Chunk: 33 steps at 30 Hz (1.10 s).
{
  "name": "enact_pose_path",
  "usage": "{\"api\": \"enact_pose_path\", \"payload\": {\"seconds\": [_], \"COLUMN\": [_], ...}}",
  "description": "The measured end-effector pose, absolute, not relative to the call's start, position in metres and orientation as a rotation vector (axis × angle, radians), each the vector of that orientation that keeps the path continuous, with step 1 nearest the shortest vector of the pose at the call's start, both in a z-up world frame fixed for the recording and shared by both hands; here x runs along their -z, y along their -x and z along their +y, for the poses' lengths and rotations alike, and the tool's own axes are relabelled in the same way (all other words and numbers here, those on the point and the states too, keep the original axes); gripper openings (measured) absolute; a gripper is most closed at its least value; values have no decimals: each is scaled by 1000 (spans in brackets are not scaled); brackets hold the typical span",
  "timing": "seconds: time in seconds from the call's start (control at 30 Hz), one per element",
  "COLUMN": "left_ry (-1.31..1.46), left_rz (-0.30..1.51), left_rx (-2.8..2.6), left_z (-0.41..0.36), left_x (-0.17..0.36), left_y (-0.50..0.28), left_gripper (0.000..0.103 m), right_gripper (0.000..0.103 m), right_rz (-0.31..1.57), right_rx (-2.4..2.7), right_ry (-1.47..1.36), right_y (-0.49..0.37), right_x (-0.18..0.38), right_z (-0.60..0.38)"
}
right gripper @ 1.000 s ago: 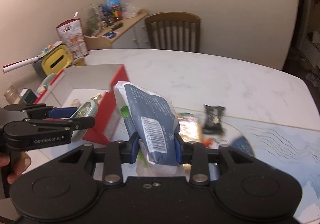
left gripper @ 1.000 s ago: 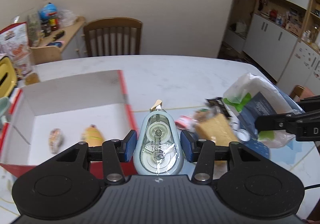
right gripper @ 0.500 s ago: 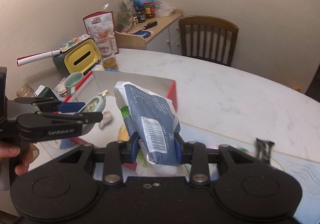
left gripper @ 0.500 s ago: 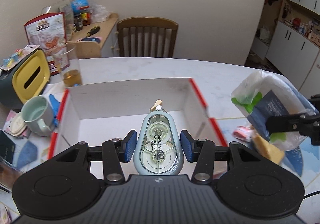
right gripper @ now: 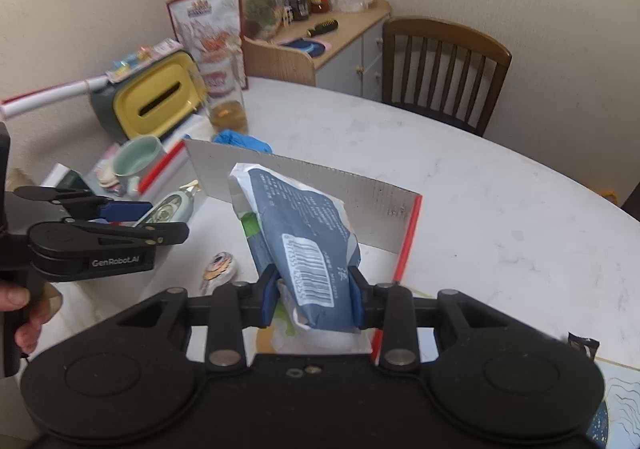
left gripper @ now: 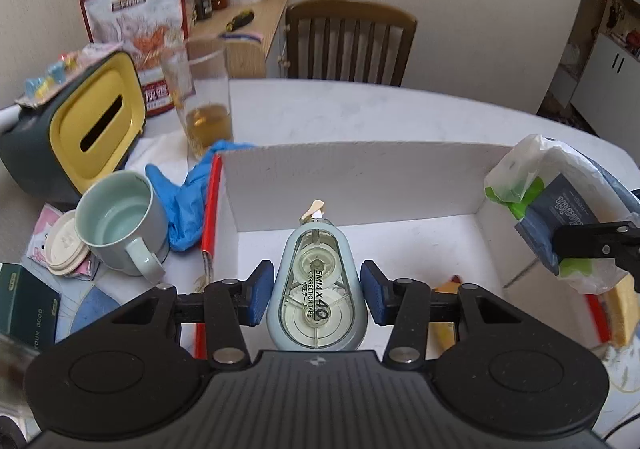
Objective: Organize objects
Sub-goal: 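Carry the correction tape and wet-wipe pack with both grippers into the box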
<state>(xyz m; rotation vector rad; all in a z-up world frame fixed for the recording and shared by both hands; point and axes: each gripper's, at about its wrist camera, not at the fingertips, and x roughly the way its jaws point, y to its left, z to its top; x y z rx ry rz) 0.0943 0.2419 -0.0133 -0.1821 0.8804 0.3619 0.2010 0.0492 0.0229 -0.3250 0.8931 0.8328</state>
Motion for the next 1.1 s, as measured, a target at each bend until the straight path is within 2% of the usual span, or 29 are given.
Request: {"api": "enact_pose_path", "payload": {"seconds": [0.27,0.7,1.1], "left_ry": [90,97,174], "left_rz": [933,1050,1167], "left_rx": [-343,-303,-266], "left_z": [239,246,262], "left_x": [36,58,70], "left_y": [-124,-154,-169], "left_gripper": [46,46,47], "right_gripper": [34,35,38], "right_rz": [927,970,978], "right_rx": [-815,-790,-784], "right_ry": [425,532,531], "right_y": [-208,-211,-209], "right_x": [11,50,51], "right_z": [88,117,125]}}
